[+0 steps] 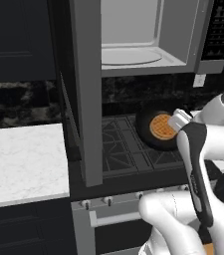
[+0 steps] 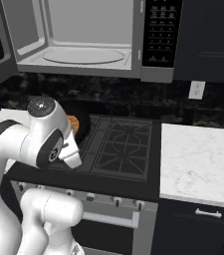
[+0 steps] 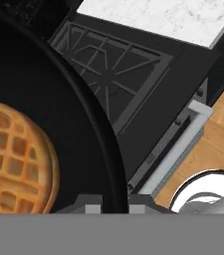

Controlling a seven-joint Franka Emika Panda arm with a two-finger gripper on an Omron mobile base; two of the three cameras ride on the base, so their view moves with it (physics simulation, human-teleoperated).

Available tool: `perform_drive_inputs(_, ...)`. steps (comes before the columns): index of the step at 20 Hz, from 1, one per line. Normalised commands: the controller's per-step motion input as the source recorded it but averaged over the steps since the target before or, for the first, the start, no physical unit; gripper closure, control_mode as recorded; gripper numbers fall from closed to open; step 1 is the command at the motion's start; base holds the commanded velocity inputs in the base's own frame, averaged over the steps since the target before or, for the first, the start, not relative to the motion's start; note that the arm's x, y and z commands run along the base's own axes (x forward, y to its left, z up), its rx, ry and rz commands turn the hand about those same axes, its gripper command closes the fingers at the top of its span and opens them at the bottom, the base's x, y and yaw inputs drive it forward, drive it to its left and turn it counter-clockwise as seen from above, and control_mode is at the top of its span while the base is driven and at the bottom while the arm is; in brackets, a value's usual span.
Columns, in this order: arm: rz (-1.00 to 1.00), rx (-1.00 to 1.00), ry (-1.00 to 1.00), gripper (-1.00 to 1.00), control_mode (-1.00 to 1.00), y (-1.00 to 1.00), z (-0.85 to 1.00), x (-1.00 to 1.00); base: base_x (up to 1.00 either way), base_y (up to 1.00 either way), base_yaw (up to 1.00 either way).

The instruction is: Open the microwave, place the bowl with waffle inside the microwave, then close the microwave door and turn it on.

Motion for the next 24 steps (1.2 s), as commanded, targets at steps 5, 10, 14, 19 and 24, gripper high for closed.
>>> perform_drive_inputs(5, -0.03, 0.0, -0.01, 1.0, -1.0, -0.18, 1.0, -0.78, 0.0, 0.0, 0.0)
perform_drive_inputs(10, 0.0, 0.0, 0.01, 1.0, -1.0, 0.19, 1.0, -0.13, 0.0, 0.0, 0.0)
perform_drive_inputs(14, -0.03, 0.01, 0.01, 1.0, -1.0, 0.21, 1.0, 0.01, 0.0, 0.0, 0.0)
perform_drive_inputs(19, -0.13, 0.04, -0.15, 1.0, -1.0, 0.08, 0.75, 0.33, 0.0, 0.0, 0.0)
perform_drive_inputs(24, -0.17, 0.0, -0.06, 1.0, -1.0, 0.13, 0.4, 0.7, 0.0, 0.0, 0.0)
